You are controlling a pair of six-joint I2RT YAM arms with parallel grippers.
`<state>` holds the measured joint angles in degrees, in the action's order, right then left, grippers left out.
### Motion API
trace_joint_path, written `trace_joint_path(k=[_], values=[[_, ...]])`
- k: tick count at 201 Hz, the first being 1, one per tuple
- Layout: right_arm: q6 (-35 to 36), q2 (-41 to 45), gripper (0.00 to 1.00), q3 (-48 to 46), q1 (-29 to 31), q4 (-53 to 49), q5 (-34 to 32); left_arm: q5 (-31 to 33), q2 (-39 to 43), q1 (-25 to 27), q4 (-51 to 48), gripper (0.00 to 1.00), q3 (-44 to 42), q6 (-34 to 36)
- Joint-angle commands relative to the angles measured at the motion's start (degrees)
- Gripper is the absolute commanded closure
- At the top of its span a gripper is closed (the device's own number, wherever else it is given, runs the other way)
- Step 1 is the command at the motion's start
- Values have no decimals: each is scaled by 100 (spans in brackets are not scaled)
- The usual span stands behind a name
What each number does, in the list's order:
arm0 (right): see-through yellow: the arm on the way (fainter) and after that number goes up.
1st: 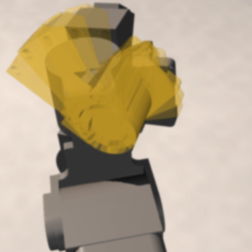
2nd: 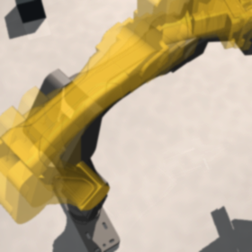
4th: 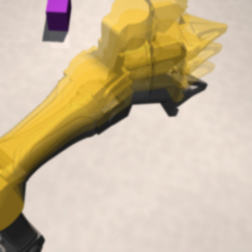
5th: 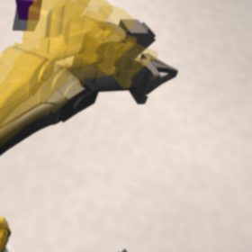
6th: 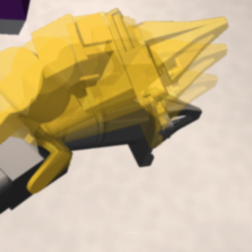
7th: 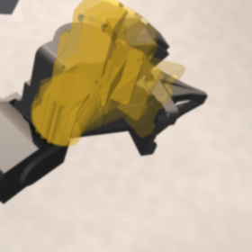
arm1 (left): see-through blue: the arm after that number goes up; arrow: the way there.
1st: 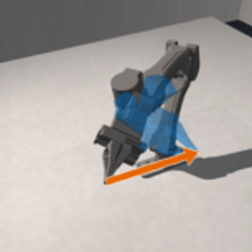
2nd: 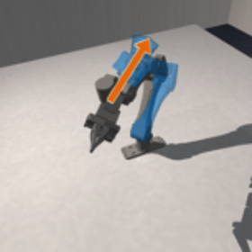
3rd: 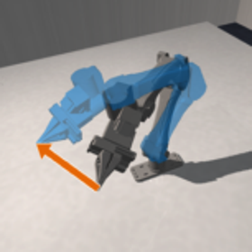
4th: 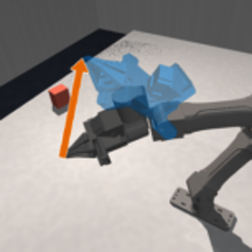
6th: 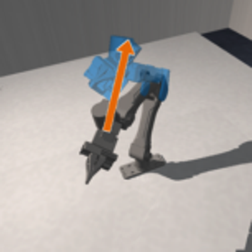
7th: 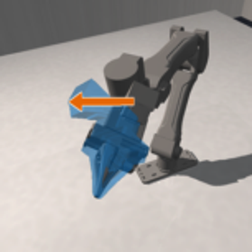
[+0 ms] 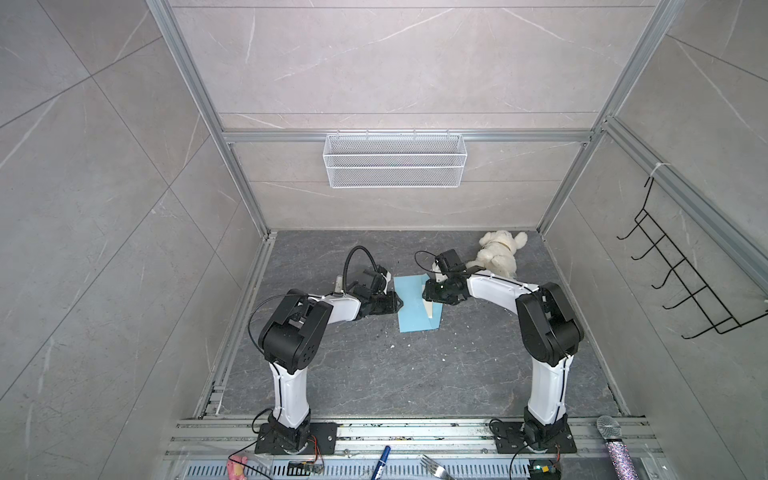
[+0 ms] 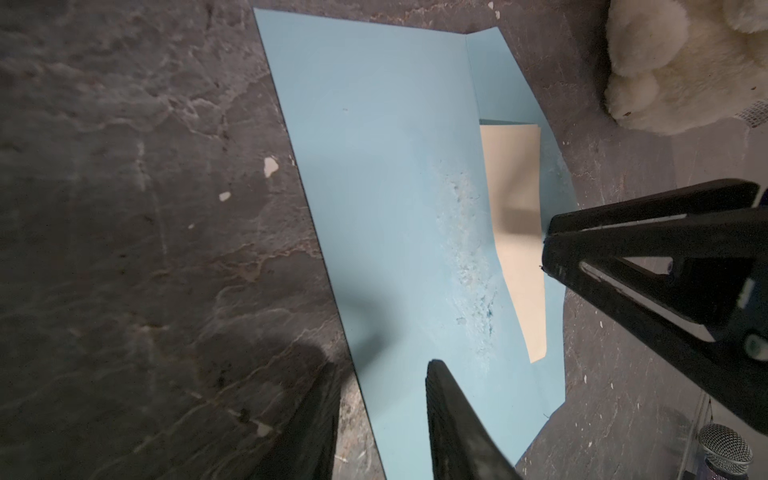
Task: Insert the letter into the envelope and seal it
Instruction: 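Slide the cream letter fully into the blue envelope with the right gripper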
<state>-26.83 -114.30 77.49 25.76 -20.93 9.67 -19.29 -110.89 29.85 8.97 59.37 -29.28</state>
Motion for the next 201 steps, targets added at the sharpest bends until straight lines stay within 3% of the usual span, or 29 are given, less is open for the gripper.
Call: trace_joint_path(k=[1,201], values=[[-124,-169,52,115,35,-4,-2,-150,-193,-33,-5,63,195,142],[-263,-425,57,89,104,273,272,-312,-582,-31,134,70,290,71]])
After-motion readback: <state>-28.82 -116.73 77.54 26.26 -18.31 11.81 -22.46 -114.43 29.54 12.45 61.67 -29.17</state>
